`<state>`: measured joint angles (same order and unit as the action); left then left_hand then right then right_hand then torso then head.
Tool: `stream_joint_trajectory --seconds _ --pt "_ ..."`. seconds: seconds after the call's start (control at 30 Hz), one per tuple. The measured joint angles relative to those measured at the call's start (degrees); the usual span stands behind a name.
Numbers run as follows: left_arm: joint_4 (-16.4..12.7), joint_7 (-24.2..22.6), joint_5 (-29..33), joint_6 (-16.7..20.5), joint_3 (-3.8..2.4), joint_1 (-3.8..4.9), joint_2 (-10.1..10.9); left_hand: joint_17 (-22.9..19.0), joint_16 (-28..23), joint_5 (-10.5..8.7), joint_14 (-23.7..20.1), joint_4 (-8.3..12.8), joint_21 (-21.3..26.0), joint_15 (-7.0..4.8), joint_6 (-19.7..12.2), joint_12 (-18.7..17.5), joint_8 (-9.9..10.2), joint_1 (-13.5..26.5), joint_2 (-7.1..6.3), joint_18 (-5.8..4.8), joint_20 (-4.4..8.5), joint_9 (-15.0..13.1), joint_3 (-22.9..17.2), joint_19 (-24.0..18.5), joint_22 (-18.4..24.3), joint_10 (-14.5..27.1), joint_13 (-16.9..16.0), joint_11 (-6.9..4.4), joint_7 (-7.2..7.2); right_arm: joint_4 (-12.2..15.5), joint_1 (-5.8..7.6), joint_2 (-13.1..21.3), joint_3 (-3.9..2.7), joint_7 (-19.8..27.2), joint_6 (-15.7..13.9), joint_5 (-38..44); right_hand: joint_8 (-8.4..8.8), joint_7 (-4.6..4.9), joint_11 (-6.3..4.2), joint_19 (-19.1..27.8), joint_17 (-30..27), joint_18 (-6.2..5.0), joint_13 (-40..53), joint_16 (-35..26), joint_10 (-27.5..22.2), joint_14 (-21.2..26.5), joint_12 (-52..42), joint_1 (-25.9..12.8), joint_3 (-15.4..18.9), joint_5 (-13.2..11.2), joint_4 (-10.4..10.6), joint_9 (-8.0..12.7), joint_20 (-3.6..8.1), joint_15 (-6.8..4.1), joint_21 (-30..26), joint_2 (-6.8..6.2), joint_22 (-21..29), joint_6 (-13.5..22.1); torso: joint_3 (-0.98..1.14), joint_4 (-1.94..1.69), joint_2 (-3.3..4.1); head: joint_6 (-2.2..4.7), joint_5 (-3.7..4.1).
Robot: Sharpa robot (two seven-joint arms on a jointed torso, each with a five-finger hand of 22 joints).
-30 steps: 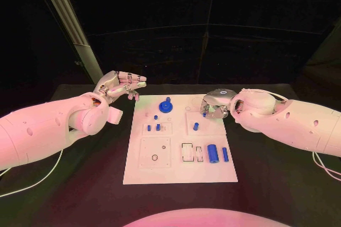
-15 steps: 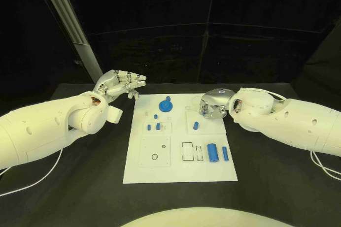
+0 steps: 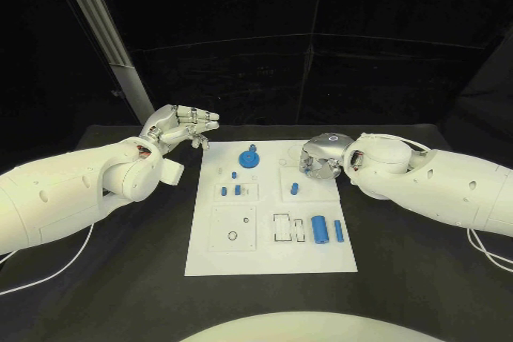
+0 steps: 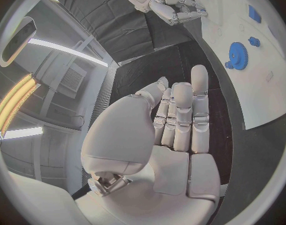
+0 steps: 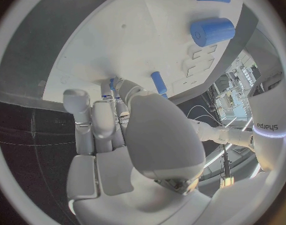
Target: Assemble the parts on the task board
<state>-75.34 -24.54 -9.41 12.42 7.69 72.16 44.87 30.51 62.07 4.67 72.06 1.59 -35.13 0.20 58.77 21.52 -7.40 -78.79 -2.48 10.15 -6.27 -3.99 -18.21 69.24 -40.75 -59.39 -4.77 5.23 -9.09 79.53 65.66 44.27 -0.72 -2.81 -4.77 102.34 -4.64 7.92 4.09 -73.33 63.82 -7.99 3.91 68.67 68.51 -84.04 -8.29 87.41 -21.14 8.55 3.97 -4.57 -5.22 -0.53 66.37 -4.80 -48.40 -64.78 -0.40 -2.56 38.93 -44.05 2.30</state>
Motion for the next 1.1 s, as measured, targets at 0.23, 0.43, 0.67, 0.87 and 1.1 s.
stream_joint_trajectory --seconds 0.23,0.43,0.67,0.87,1.1 --pt "0.05 0.13 0.01 0.02 0.0 0.0 0.0 -0.05 0.0 0.0 0.0 0.0 0.0 0.0 0.0 0.0 0.0 0.0 0.0 0.0 0.0 0.0 0.0 0.0 0.07 0.0 0.05 0.0 0.0 0.21 -0.13 0.06 0.07 -0.3 -0.6 0.48 0.03 -0.03 0.2 -0.21 0.3 0.0 0.08 0.56 0.21 0.0 -0.18 -0.42 -2.43 -1.57 -1.64 -0.07 0.21 0.0 0.95 0.16 -1.24 -0.57 0.0 -0.03 -0.01 -0.08 0.02" --pt "0.1 0.3 0.02 0.02 0.0 0.0 0.02 -0.05 0.0 0.0 0.0 0.0 0.0 0.0 0.0 0.0 0.0 0.0 0.0 0.0 0.0 0.0 0.0 0.0 0.07 0.0 0.04 0.0 0.0 1.2 -0.41 0.83 0.29 -0.54 -1.88 0.55 0.03 -0.02 0.4 -0.21 0.3 -0.01 0.04 0.55 0.42 0.0 -0.03 -0.42 -3.64 -1.71 -2.69 -0.07 0.21 0.0 1.31 0.15 -1.62 -0.57 0.0 -0.03 -0.05 -0.18 0.13" --pt "0.19 0.52 0.02 0.02 0.0 0.01 0.03 -0.27 0.0 0.0 -0.2 0.0 0.25 0.21 0.0 0.0 0.0 0.0 0.0 0.0 0.0 0.07 0.0 0.0 0.23 0.0 0.25 0.0 0.0 2.9 -0.52 1.92 0.33 -0.34 -3.71 -0.5 0.03 -0.02 0.4 -0.2 0.3 -0.01 0.07 0.71 0.42 0.0 -0.01 -0.64 -4.58 -1.82 -3.3 -0.06 0.21 0.0 1.52 0.38 -1.85 -0.57 -0.05 -0.03 -0.05 -0.1 0.21" --pt "0.36 0.64 0.02 0.0 0.0 0.01 0.08 -0.48 -0.39 0.0 -0.2 -0.16 0.29 0.21 -0.32 0.0 0.0 0.01 -0.01 0.01 0.0 0.15 -0.16 0.0 0.38 0.0 0.35 0.0 -0.32 4.97 -0.46 3.38 0.28 -0.13 -5.19 -2.32 0.28 -0.02 0.4 -0.2 0.29 -0.02 0.09 0.88 0.42 0.0 0.19 -0.65 -4.77 -1.91 -3.5 -0.06 0.21 0.0 1.52 0.37 -1.85 -0.56 -0.04 -0.03 -0.06 -0.02 0.03" --pt "0.86 0.82 0.03 -0.01 0.0 0.02 0.28 -0.6 -0.39 0.0 -0.41 -0.16 0.49 0.42 -0.53 0.0 0.01 0.35 -0.35 0.0 0.0 0.14 -0.16 0.0 0.44 0.22 0.4 0.22 -0.53 9.09 -0.39 5.92 0.09 0.0 -6.73 -4.54 0.35 -0.02 0.4 -0.2 0.29 -0.02 0.09 0.88 0.42 0.0 0.21 -0.82 -5.0 -1.92 -3.73 -0.05 0.21 0.01 1.52 0.2 -1.98 -0.56 -0.05 -0.06 -0.12 0.03 -0.15"
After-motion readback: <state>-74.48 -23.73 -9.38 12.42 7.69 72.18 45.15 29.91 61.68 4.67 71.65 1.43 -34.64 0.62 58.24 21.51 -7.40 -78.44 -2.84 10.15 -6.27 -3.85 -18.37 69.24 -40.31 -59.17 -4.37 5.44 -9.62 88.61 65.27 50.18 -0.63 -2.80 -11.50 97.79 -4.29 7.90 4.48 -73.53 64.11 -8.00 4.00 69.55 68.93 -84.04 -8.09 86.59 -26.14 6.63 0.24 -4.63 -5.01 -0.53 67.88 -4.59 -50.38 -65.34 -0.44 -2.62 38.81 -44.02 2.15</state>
